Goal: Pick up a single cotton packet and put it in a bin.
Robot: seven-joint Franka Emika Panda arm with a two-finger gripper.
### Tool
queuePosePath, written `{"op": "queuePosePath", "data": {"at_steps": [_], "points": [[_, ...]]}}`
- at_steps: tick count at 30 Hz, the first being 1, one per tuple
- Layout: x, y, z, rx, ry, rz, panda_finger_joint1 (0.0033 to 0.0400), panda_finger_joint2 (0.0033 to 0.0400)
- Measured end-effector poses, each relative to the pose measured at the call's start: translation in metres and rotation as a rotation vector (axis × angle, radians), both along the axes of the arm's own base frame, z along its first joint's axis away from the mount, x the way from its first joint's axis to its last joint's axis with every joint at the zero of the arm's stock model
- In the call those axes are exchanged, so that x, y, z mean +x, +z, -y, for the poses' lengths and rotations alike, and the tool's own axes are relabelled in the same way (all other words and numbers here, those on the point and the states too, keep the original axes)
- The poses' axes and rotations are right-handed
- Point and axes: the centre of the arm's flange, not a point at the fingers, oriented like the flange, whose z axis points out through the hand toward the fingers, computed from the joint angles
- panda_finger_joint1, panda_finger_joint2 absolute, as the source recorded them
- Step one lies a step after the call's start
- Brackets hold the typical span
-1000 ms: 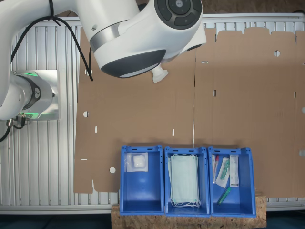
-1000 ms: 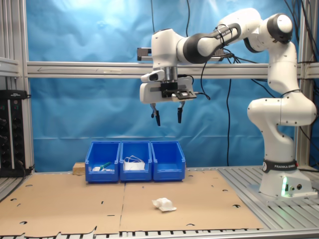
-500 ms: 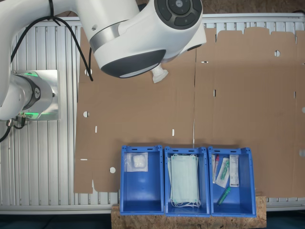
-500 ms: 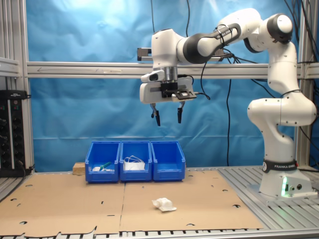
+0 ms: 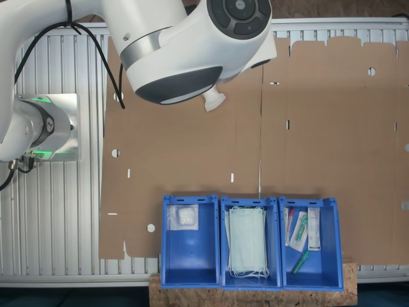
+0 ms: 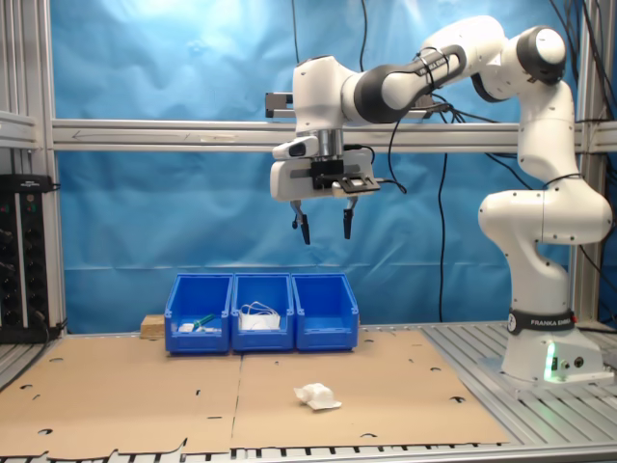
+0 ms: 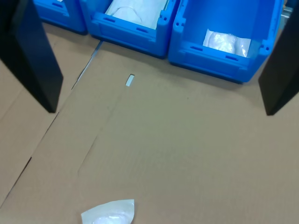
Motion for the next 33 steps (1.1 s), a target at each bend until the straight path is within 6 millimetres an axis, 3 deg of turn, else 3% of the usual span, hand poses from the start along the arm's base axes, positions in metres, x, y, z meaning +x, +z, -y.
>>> {"op": "queuePosePath", "data": {"at_steps": [11, 33], "points": [[0.002, -0.011, -0.004, -0.025, 0.001, -0.006, 0.04, 0.04], [-0.002, -0.082, -0.008, -0.094, 0.0, -0.019, 0.04, 0.04]]}}
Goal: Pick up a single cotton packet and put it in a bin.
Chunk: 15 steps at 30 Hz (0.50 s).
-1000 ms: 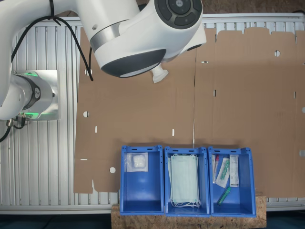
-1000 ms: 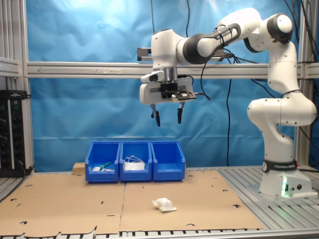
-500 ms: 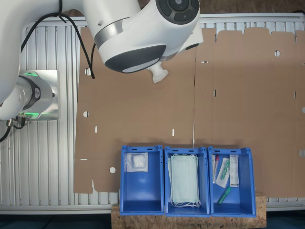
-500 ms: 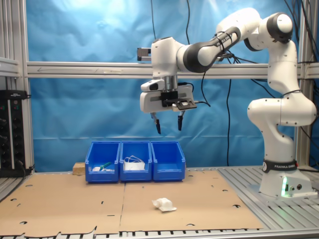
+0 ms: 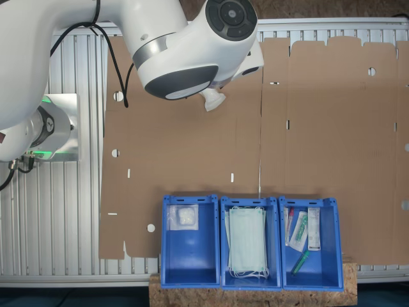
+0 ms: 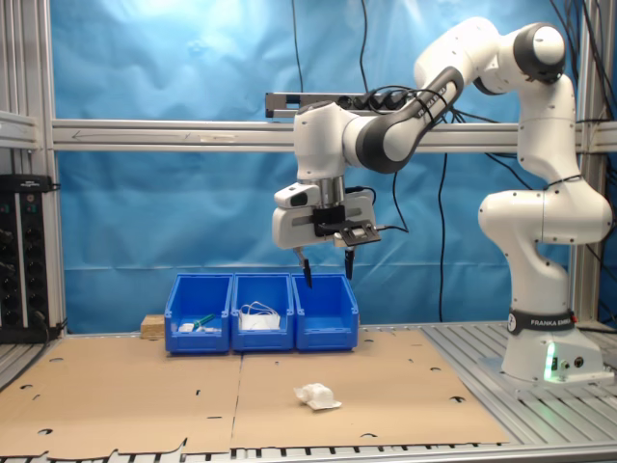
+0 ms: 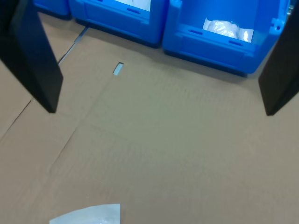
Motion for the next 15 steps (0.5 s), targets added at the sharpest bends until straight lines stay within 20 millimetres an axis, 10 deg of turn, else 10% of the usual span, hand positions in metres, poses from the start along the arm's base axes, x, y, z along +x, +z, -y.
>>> {"op": "queuePosePath", "data": {"at_steps": [15], "points": [[0.007, -0.041, 0.0, -0.086, -0.002, 0.014, 0.04, 0.04]]}}
